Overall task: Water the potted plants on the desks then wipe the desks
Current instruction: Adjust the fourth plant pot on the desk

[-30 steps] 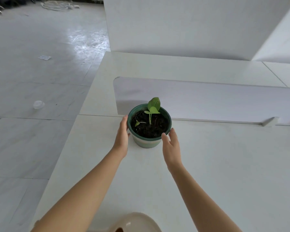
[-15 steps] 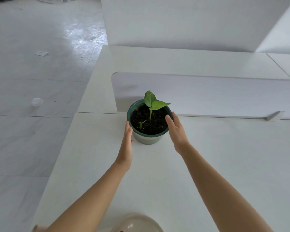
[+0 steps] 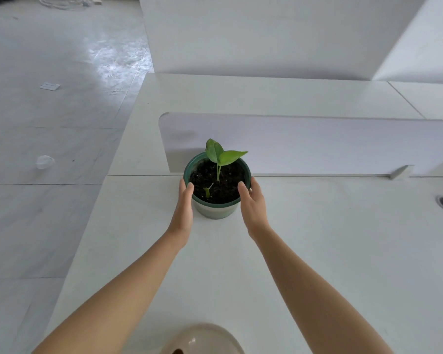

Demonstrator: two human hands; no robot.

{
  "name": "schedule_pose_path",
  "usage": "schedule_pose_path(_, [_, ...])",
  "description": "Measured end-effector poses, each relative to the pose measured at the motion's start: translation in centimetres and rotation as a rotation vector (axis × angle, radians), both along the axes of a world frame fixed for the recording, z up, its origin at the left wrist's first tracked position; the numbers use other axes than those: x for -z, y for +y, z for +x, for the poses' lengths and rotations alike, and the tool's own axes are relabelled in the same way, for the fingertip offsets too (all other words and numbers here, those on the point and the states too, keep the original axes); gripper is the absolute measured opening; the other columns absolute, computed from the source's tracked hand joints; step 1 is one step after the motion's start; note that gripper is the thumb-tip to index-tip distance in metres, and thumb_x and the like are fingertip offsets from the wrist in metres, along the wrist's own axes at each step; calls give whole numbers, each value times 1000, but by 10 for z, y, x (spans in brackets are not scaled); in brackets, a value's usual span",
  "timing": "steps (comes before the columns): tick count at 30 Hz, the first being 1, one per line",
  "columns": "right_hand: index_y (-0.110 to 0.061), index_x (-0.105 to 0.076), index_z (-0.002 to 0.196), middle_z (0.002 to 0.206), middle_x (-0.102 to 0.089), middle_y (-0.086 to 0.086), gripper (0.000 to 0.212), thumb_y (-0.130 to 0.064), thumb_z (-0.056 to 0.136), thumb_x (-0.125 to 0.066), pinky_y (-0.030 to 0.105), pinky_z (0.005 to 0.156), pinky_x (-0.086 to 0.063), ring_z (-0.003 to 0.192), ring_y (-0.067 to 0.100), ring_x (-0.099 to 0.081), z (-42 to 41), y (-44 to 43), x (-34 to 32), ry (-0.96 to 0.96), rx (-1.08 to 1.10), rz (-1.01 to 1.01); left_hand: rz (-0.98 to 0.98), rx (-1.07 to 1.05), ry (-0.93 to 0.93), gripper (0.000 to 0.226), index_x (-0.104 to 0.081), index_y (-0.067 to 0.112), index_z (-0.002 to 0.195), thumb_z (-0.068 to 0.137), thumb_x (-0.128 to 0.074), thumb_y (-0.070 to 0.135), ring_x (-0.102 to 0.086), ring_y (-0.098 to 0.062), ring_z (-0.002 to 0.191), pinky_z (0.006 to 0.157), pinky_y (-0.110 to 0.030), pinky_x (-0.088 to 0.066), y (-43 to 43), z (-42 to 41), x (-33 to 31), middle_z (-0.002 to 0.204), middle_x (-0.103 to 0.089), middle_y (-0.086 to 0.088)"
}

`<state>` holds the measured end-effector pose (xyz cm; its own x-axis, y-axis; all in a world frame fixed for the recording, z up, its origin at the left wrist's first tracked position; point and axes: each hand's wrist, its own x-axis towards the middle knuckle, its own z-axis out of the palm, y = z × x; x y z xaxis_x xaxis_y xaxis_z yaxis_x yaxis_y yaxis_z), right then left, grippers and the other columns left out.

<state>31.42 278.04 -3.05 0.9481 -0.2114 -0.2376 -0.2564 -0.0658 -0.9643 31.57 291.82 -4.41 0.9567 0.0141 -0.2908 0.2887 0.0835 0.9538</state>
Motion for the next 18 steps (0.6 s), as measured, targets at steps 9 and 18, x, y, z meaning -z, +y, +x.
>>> schedule_pose_path(9, [-23,-5,148,156,-16,1,63,-46,95,-31,34,114,-16,143,18,-17,-31,-11,-24,122,-83,-47,84,-34,29,69,-11,21,149,91,-20,57,-15,-10,144,119,-41,-12,13,-32,-21,158,-13,6])
schedule_pose_path(18, [-15,-40,135,136,-49,5,43,-33,97,-33,20,92,-29,116,11,-45,-145,-8,-31,2,-52,-130,317,-169,-197,83,-28,20,143,72,-29,64,-44,-17,128,111,-40,-32,46,-168,-72,141,-44,-1])
